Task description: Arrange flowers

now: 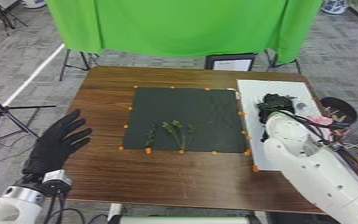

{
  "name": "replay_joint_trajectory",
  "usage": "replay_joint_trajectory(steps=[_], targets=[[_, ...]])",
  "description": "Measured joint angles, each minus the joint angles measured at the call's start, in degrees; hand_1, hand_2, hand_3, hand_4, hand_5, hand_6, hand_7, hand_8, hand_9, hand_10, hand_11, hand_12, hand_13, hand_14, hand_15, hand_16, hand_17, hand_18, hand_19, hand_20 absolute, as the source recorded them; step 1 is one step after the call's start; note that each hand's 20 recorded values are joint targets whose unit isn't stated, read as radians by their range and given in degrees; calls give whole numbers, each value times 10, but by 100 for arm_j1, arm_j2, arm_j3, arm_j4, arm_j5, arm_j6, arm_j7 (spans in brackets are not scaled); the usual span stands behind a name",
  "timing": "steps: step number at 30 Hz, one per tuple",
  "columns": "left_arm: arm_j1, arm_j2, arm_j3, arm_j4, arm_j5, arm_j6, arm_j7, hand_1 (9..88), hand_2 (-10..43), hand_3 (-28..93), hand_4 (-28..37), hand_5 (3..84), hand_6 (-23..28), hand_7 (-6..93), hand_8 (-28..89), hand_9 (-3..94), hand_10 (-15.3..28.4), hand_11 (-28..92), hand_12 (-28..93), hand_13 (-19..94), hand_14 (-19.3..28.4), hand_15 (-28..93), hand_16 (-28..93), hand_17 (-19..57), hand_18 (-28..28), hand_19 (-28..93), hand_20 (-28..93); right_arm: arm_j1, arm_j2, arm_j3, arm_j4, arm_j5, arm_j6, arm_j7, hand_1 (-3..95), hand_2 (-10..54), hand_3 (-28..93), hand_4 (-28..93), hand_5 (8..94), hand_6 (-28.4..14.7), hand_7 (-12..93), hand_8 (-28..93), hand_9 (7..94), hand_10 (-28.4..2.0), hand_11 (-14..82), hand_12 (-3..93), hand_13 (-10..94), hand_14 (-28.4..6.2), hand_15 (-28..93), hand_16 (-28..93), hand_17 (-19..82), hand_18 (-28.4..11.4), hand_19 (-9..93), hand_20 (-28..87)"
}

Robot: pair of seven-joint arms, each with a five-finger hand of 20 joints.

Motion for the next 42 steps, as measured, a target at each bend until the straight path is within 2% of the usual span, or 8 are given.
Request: replay_joint_trajectory(steps=[2,4,5,9,12,16,27,42], targets=[[0,0,0,0,0,0,0,247,-29,711,-283,255,36,188,-105,221,115,187,174,184,164,321,-2,-97,218,397,100,-27,0,9,0,-11,87,-152,709,-95,392,-283,832,50,313,35,839,-83,675,550,774,-89,893,428,307,-183,814,415],[0,0,0,0,0,0,0,246,-28,711,-283,255,36,188,-105,221,115,188,175,184,164,321,-2,-97,218,397,100,-63,2,26,-9,-18,159,-278,552,-95,662,-283,830,38,338,47,841,-80,676,555,781,-90,889,429,313,-189,822,405],[0,0,0,0,0,0,0,246,-28,712,-283,255,36,188,-105,221,115,188,174,184,164,322,-2,-97,218,397,100,-83,2,42,-19,-15,178,-316,511,-95,737,-283,822,30,357,57,838,-79,680,559,780,-90,890,432,312,-188,823,404],[0,0,0,0,0,0,0,246,-28,712,-283,256,36,189,-106,221,115,189,174,184,163,321,-2,-97,218,397,100,-162,-1,121,-74,77,239,-373,437,-95,878,-259,752,1,460,158,805,-68,717,586,769,-83,909,431,308,-188,822,412],[0,-4,0,0,0,1,1,246,-27,712,-283,256,36,189,-106,221,115,188,174,184,164,321,-2,-97,218,397,100,-207,-1,120,-83,166,372,-385,368,-57,900,-149,686,-7,573,231,796,-70,737,583,766,-82,918,425,304,-190,824,414],[2,-11,0,0,0,2,2,246,-27,713,-283,255,36,189,-106,221,115,188,174,184,164,322,-2,-97,218,397,100,-282,3,63,-84,180,468,-382,341,-46,913,-107,675,-17,613,247,793,-71,761,577,764,-84,927,423,303,-192,826,415],[33,-37,-19,-7,0,7,11,246,-27,713,-283,256,36,188,-106,221,115,186,174,184,164,323,-2,-97,218,397,100,-409,110,94,-453,-3,865,-504,331,-47,925,-99,681,-21,617,254,797,-73,781,565,770,-86,932,426,307,-195,831,415],[24,-43,-18,-3,-2,5,5,245,-27,714,-283,256,36,188,-106,221,114,186,174,184,164,322,-3,-97,218,397,100,-594,-62,339,-1635,1178,1056,-726,339,-55,923,-102,686,-20,609,254,801,-73,777,566,774,-85,932,423,309,-195,835,412]])
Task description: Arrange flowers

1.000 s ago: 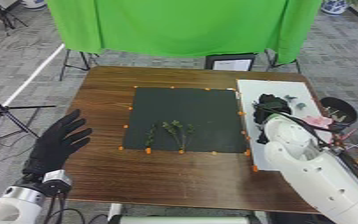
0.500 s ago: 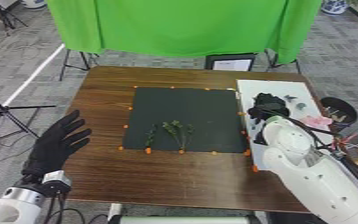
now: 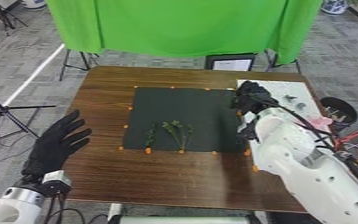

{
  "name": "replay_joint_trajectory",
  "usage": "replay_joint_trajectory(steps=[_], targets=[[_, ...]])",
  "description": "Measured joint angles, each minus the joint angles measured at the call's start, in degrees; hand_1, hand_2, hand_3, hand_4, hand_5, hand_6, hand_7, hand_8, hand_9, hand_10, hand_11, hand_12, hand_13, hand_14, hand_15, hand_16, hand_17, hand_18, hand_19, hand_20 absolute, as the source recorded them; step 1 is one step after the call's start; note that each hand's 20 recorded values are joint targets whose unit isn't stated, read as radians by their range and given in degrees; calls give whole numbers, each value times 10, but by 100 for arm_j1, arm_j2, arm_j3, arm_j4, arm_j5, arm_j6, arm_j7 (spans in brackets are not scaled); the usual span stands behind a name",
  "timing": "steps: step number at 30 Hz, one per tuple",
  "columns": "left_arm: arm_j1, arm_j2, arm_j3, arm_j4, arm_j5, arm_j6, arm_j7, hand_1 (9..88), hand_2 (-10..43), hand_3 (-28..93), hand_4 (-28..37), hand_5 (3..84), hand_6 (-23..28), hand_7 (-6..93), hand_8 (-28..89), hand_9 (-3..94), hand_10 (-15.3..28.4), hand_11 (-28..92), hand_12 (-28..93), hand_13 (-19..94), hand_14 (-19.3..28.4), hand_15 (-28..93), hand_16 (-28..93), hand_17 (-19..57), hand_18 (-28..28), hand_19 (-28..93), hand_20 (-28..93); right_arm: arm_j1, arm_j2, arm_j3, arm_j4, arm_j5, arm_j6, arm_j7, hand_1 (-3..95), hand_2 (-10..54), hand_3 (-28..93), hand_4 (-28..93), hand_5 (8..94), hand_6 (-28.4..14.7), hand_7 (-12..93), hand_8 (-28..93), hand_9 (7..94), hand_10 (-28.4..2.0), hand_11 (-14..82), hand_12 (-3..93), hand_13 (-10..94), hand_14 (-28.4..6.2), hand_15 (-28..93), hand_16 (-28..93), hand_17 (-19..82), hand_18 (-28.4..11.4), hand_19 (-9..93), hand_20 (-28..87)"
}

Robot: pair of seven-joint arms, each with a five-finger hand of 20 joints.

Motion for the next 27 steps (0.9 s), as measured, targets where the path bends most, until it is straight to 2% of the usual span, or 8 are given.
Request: replay_joint_trajectory(steps=[7,18,27], targets=[[-24,0,8,7,-1,-5,-8,245,-27,714,-283,256,36,188,-105,221,115,186,175,184,164,322,-3,-97,218,397,100,-214,-250,-133,-89,59,-333,-18,340,-57,922,-99,688,-19,606,254,802,-73,775,566,775,-85,932,422,311,-196,837,410],[-71,8,14,30,-1,-22,-19,245,-27,714,-283,255,36,189,-105,221,115,187,175,183,164,322,-3,-97,218,398,100,-579,-491,-477,76,-354,-341,604,344,-61,909,-98,700,-14,592,246,810,-72,765,562,787,-82,932,408,320,-204,848,401],[-93,12,24,47,-1,-47,-43,245,-27,713,-283,255,36,188,-105,221,115,186,174,184,163,320,-2,-97,218,398,100,-619,-597,-541,108,-452,-338,623,347,-58,892,-116,710,-1,581,221,820,-75,743,570,792,-83,928,399,325,-208,857,386]])
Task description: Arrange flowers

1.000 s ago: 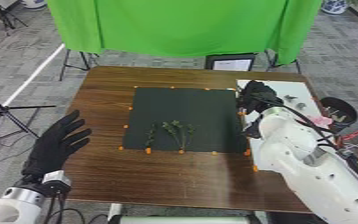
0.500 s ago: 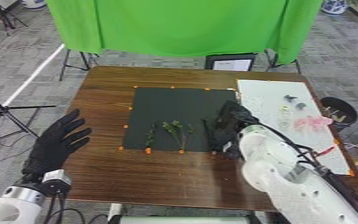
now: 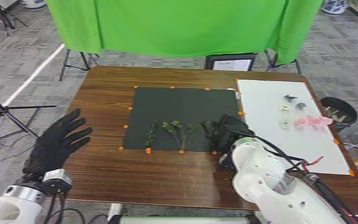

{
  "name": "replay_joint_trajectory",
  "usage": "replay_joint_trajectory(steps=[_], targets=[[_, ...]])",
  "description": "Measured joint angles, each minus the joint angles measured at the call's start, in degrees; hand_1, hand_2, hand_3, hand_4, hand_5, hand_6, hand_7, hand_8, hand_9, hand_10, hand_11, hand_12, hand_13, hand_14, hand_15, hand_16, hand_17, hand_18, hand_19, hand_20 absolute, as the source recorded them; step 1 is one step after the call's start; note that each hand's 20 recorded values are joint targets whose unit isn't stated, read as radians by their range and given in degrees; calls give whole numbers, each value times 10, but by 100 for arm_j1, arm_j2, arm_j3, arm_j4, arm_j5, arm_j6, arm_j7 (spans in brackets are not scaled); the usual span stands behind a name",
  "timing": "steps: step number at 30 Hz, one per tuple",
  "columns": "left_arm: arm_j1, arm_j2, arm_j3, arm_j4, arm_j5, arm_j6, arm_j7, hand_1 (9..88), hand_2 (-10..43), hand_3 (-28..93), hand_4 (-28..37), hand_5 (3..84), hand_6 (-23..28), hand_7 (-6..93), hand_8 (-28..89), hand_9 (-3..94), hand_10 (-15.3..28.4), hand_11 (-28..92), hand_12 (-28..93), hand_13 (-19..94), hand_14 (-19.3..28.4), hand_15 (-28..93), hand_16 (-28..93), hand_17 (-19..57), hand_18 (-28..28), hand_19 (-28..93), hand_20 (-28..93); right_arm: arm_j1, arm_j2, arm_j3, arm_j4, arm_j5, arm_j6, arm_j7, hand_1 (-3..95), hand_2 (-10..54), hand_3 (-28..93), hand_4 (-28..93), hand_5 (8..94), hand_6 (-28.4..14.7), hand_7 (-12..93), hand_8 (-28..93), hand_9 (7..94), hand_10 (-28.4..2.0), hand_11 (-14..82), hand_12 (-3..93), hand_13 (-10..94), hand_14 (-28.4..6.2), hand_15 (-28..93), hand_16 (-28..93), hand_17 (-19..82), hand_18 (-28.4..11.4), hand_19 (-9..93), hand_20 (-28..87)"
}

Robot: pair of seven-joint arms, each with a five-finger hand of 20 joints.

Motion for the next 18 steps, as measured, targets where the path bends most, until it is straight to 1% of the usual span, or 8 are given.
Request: replay_joint_trajectory(steps=[11,14,16,18], targets=[[-24,1,19,13,0,-3,-5,246,-27,713,-283,255,36,189,-106,221,115,187,174,184,164,321,-2,-97,217,398,99,20,-123,4,55,-24,5,11,344,-53,877,-122,719,2,570,216,827,-75,732,573,798,-84,921,397,329,-209,862,378],[-25,1,21,16,0,-3,-6,245,-27,714,-283,255,36,189,-105,221,115,186,174,184,163,321,-2,-97,218,398,99,22,-130,5,58,-33,-9,33,306,-64,863,-180,727,2,537,204,825,-78,718,585,796,-87,914,406,326,-211,863,375],[-25,1,21,16,0,-3,-6,246,-27,715,-283,255,36,188,-106,221,115,186,174,183,164,321,-3,-97,218,398,99,23,-136,30,56,-33,-67,48,260,-62,862,-202,732,-3,496,169,821,-80,712,590,792,-89,910,411,320,-213,861,374],[-24,1,21,16,0,-3,-7,246,-27,713,-283,255,36,188,-106,221,115,186,174,183,164,322,-3,-97,217,397,99,22,-138,76,38,-31,-159,49,232,-55,866,-216,733,-6,506,64,819,-82,710,590,787,-91,908,412,317,-213,859,374]])
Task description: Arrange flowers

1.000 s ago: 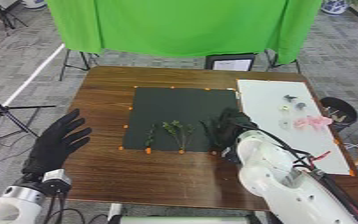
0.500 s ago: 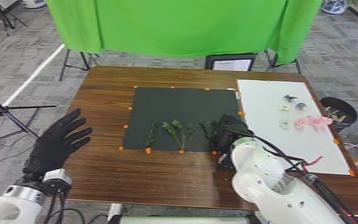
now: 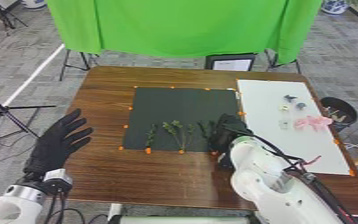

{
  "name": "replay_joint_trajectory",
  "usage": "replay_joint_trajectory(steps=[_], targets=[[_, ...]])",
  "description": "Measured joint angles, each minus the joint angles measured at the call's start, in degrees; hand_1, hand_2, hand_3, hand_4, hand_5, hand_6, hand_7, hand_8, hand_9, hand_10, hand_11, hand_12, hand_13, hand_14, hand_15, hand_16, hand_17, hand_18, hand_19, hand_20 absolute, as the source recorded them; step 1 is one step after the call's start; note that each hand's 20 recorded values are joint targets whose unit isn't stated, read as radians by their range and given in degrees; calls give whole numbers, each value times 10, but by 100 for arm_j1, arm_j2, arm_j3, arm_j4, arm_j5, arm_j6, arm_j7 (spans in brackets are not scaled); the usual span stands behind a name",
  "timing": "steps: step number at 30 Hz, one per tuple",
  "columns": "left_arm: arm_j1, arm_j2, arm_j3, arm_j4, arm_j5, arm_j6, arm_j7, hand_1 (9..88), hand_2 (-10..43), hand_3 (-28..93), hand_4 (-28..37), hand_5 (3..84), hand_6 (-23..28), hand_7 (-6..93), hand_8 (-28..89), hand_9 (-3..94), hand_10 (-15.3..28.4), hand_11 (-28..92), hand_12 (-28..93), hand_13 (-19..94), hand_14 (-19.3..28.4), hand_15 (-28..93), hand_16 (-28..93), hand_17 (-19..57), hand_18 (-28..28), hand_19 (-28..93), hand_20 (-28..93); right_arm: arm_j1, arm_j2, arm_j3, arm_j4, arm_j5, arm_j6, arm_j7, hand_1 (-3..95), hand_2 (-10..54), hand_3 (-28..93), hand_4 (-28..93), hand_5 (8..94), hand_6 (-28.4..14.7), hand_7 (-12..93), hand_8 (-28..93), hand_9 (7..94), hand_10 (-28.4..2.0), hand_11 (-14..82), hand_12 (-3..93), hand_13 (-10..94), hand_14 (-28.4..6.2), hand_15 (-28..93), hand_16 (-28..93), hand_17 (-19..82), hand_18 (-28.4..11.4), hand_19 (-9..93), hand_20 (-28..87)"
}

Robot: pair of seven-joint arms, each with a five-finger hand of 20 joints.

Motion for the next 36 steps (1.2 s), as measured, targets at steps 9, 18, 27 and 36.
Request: replay_joint_trajectory(steps=[9,18,27,36], targets=[[18,-1,-10,-4,0,2,1,246,-27,714,-283,255,36,188,-105,221,115,189,175,183,164,322,-3,-98,218,398,100,-14,51,96,-131,-48,-187,-7,190,-51,845,-220,739,-10,518,-116,813,-88,704,592,784,-94,907,410,311,-217,855,376],[42,-8,-37,-11,0,2,6,245,-26,713,-283,255,36,189,-106,221,115,188,174,183,164,322,-3,-98,218,398,99,-34,272,181,-309,-582,-359,-6,122,-45,807,-226,731,-23,458,-106,791,-105,675,580,766,-103,885,410,296,-226,840,374],[82,-22,-66,-19,2,6,12,245,-27,714,-283,255,36,189,-105,221,115,187,174,184,163,323,-4,-98,218,399,99,155,808,698,-583,-496,-264,109,199,-92,839,-250,534,-50,319,-118,560,-149,464,324,558,-131,789,319,212,-234,770,397],[120,-43,-100,-42,2,10,21,244,-28,715,-283,256,36,188,-105,221,115,187,173,184,164,323,-3,-98,218,398,99,79,1525,1463,-224,-634,-900,-95,252,-95,859,-281,407,-61,263,-126,418,-117,270,238,408,-136,734,206,138,-233,702,412]])
